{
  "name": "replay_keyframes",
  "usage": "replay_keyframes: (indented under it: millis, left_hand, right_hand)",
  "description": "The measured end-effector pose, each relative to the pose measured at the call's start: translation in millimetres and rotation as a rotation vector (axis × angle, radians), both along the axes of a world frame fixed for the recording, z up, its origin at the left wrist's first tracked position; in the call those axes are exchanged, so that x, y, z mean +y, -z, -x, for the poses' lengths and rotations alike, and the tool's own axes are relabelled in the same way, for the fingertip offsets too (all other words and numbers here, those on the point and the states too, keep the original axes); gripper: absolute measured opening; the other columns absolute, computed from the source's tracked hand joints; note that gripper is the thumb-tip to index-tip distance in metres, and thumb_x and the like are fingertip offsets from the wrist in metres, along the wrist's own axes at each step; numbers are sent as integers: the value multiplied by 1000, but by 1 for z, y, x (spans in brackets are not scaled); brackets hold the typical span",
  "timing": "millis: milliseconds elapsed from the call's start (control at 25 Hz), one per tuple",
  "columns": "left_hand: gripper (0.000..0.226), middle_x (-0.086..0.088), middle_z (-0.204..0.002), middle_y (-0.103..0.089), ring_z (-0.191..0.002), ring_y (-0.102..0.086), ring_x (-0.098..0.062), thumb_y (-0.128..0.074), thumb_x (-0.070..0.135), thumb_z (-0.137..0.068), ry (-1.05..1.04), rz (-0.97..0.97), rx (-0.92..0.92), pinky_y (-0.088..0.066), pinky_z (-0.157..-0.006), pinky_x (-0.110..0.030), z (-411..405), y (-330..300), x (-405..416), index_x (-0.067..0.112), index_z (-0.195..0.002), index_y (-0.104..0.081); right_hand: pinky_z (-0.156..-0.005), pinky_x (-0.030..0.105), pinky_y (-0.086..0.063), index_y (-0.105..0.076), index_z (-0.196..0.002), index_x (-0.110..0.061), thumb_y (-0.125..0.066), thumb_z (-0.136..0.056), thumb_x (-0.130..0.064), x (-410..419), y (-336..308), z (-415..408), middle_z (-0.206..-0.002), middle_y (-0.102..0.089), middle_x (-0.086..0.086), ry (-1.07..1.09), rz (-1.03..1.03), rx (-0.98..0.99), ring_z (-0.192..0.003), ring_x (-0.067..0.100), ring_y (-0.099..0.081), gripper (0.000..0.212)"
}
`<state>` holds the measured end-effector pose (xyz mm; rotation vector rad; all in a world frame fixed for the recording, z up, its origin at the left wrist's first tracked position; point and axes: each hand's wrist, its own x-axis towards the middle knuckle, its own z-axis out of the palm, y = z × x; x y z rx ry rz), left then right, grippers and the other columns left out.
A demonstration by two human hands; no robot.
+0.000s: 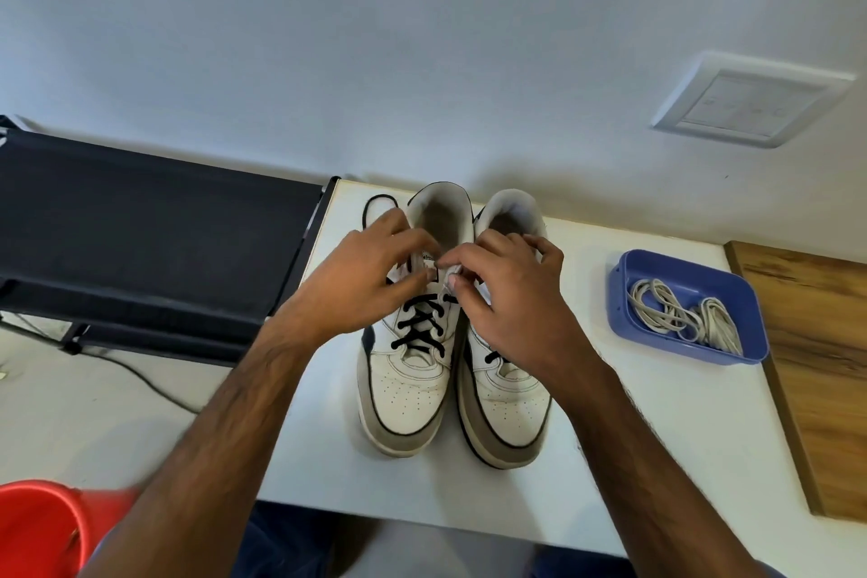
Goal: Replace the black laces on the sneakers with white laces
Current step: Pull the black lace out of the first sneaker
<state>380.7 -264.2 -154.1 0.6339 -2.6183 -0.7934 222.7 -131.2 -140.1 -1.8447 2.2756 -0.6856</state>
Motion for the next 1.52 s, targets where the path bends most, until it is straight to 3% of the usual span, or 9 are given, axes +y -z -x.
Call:
replay_keyframes:
  millis: [200, 520, 760, 840, 960, 1080, 1200, 1400, 1520]
  left_hand:
    - [31, 19, -87, -37, -81, -43, -1, -61, 54, -87, 64, 123, -84, -34, -74, -31, -3, -2, 0, 34, -108, -72]
    - [4, 12, -97, -46, -81, -55, -4, -72, 24, -92, 49, -32, -35, -52, -75, -38, 4, 10, 6, 22, -92, -68]
    - [7, 6, -101, -53, -92, -56, -5, -61, 21, -92, -52, -300, 6, -46, -84, -20, -24, 5, -15, 22, -86, -62]
    - [9, 9, -103, -54, -95, -55, -1, -65, 20, -95, -97, -268, -91, -49, -86, -29, -34, 6, -21, 25, -88, -62]
    - [11, 14, -102, -51, -93, -56, -6, -68, 32, -94, -64, -168, 46, -47, -82, -23, -21, 1, -9, 29, -103, -64]
    - [30, 14, -98, -44, -91, -50, -7, -61, 45, -88, 55, 87, 14, -42, -78, -30, -1, 1, 3, 31, -115, -67]
    - [28, 11, -98, -44, -92, -49, -12, -67, 48, -88, 45, 235, -43, -39, -78, -37, 0, 6, 2, 31, -110, -72]
    - [10, 10, -98, -45, -84, -49, -6, -77, 37, -85, 44, 178, -22, -45, -80, -40, 1, 4, 5, 30, -92, -73]
    - [13, 12, -96, -47, -76, -54, -5, -70, 39, -78, -104, 73, 57, -50, -73, -34, -13, -5, -6, 28, -83, -68]
  right_hand:
    - [-108, 45, -25, -68, -101, -35, -57, -97, -25, 1, 3, 3, -93, -56, -17, 1, 24, -69, -105, 6, -52, 16]
    - [-109, 49, -28, -67, -103, -33, -53, -93, -25, 6, 8, 5, -93, -58, -16, -18, 78, -29, -104, 8, -56, 20]
    - [-110, 51, -28, -67, -106, -36, -50, -94, -26, 6, 8, 9, -93, -56, -18, 6, 70, -22, -105, 9, -57, 23]
    - [-110, 51, -28, -67, -105, -36, -52, -94, -24, 5, 8, 8, -93, -56, -18, 9, 73, -30, -105, 10, -57, 23]
    - [-110, 51, -28, -67, -106, -36, -54, -94, -22, 5, 9, 9, -93, -58, -16, 7, 67, -49, -105, 11, -57, 23]
    - [-110, 50, -28, -68, -106, -34, -52, -94, -22, 5, 9, 10, -93, -57, -16, 5, 67, -54, -104, 11, -57, 23]
    - [-109, 49, -28, -68, -105, -34, -52, -93, -23, 5, 9, 9, -92, -55, -17, 3, 73, -70, -103, 10, -56, 23]
    - [-110, 48, -27, -69, -106, -33, -51, -94, -23, 5, 8, 10, -91, -52, -18, 5, 64, -70, -104, 10, -56, 24]
    - [-110, 50, -26, -69, -107, -34, -55, -95, -19, 5, 8, 10, -92, -52, -19, -1, 54, -84, -105, 11, -56, 23]
